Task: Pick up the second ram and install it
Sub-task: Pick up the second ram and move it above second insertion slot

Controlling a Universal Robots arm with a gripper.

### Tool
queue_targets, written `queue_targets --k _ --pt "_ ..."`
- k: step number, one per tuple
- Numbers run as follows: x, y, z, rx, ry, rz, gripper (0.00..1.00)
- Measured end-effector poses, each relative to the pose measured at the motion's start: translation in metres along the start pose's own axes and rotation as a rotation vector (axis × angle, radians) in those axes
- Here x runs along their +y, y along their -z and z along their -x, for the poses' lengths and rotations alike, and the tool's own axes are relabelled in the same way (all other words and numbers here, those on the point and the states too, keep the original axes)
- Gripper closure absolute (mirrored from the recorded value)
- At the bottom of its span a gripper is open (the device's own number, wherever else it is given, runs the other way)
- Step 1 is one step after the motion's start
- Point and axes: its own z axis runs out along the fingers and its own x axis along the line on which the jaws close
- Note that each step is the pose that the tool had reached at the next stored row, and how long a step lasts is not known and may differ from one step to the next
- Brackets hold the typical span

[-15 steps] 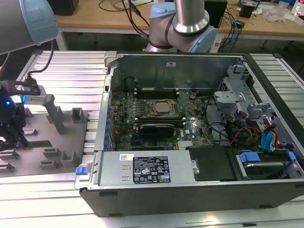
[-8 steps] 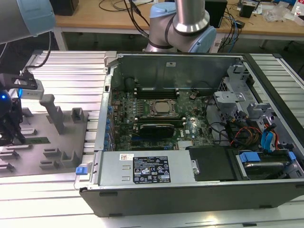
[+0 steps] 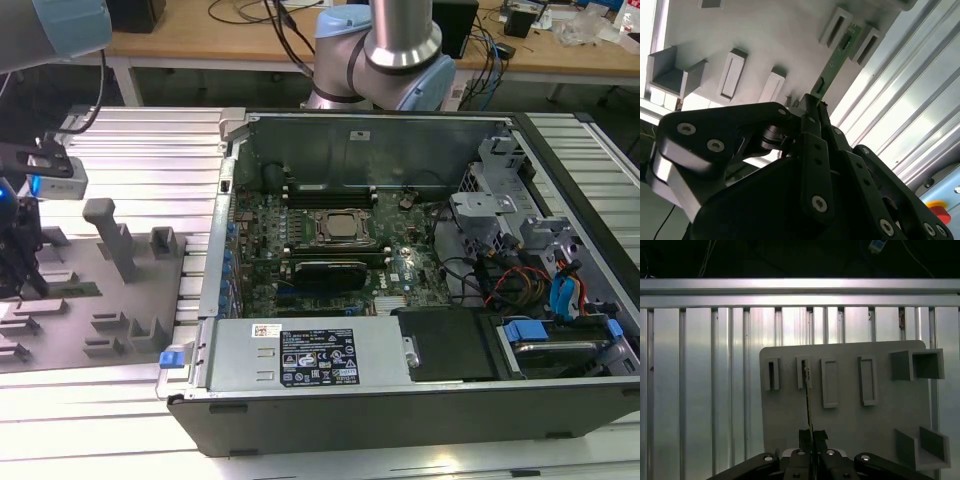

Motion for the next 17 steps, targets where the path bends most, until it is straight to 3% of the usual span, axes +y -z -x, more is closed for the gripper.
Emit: queue_targets --k 8,17 --pt "0.0006 0.0149 0.0005 0.0000 0.000 0.0000 0.86" --pt "0.0010 0.0261 0.0010 0.0000 0.000 -0.0001 0.86"
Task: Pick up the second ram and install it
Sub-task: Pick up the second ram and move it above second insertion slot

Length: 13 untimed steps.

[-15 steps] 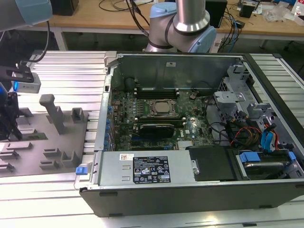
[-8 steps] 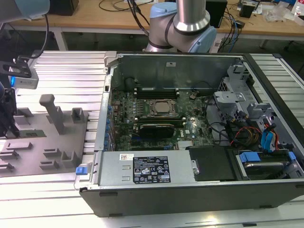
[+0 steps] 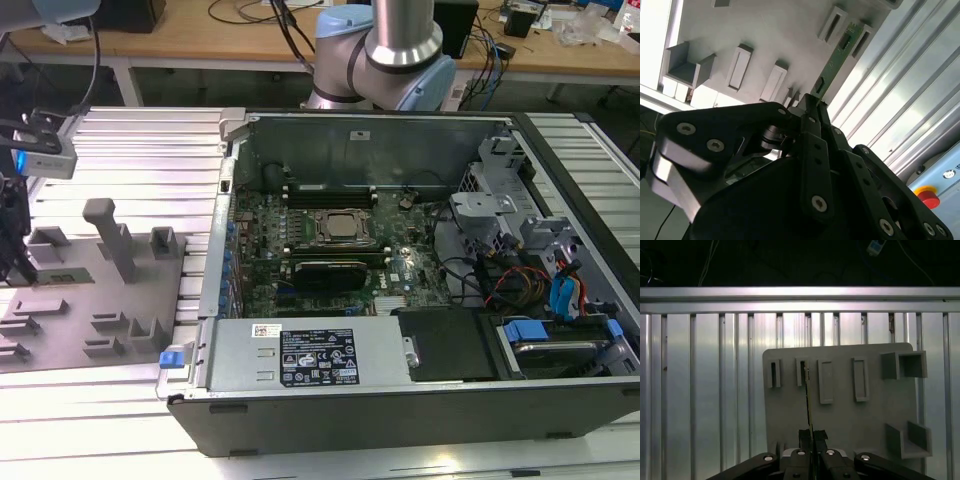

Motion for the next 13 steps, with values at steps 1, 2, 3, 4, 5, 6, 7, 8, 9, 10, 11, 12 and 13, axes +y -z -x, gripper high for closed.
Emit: queue_targets --k 1,2,3,4,5,6,7,8,9,10,11,12,13 --pt "0.0000 0.0008 0.0000 0.0000 0.000 0.0001 0.86" --pt "0.0001 0.0019 0.0002 0.0000 0.000 0.0001 0.86" --pt "0.0001 0.0031 0.0003 0.0000 0.000 0.0001 0.86" --pt "0.0002 0.0042 0.0004 0.0000 0.000 0.0001 0.86" --pt "0.0003 0.0064 0.0007 0.0000 0.000 0.0001 0.86" --pt "0.0004 0.0089 0.0011 0.0000 0.000 0.0001 0.86" --pt "0.0005 0.0114 0.0017 0.0000 0.000 0.0001 0.86" --pt "0.0006 0.0133 0.0023 0.0000 0.000 0.0001 0.86" --pt "0.0007 0.0173 0.0030 0.0000 0.000 0.0001 0.86" --pt "0.0008 0.0204 0.0035 0.0001 0.000 0.0001 0.86" --pt "0.0009 0.0220 0.0036 0.0000 0.000 0.0001 0.86" --pt "0.0010 0.0246 0.0038 0.0000 0.000 0.0001 0.86" --pt "0.0011 0.0274 0.0040 0.0000 0.000 0.0000 0.86"
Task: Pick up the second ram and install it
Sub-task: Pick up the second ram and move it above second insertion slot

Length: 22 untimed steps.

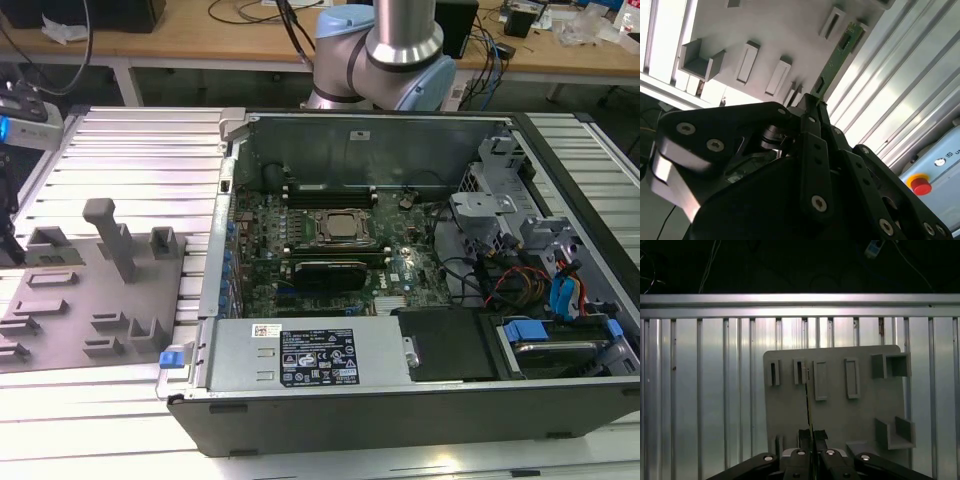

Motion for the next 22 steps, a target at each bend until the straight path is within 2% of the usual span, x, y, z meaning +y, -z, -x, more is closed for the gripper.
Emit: queue_targets --k 3,8,13,22 --pt "0.0003 0.0060 0.0005 0.0000 0.000 0.0001 0.86" --pt "0.0005 0.0114 0.0009 0.0000 0.000 0.0001 0.86" --pt "0.0009 0.0221 0.0016 0.0000 0.000 0.0001 0.86" --pt "0.0015 0.0362 0.0032 0.0000 0.000 0.0000 0.86"
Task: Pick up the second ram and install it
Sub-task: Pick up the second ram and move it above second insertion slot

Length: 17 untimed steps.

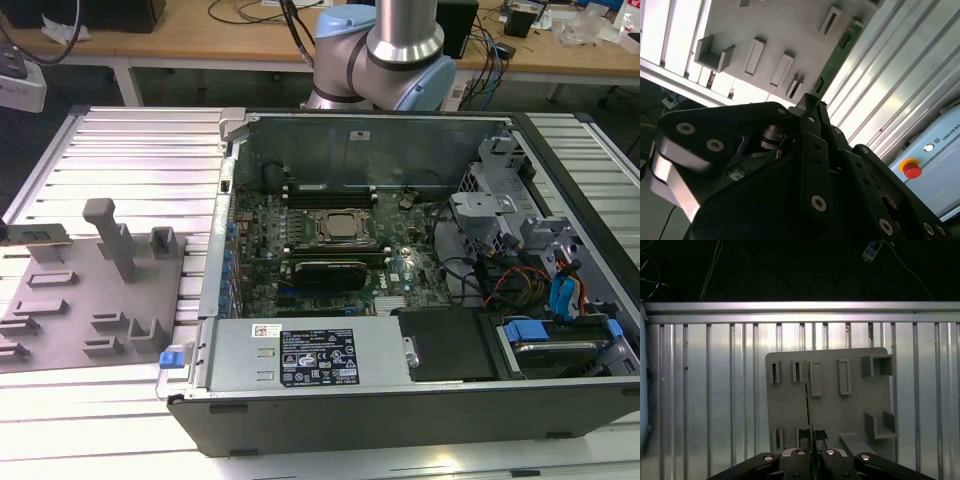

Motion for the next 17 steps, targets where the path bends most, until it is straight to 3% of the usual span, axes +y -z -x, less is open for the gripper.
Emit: queue_targets --k 12,17 --pt "0.0006 0.0145 0.0021 0.0000 0.000 0.0000 0.86" --pt "0.0009 0.0241 0.0033 0.0000 0.000 0.0000 0.86"
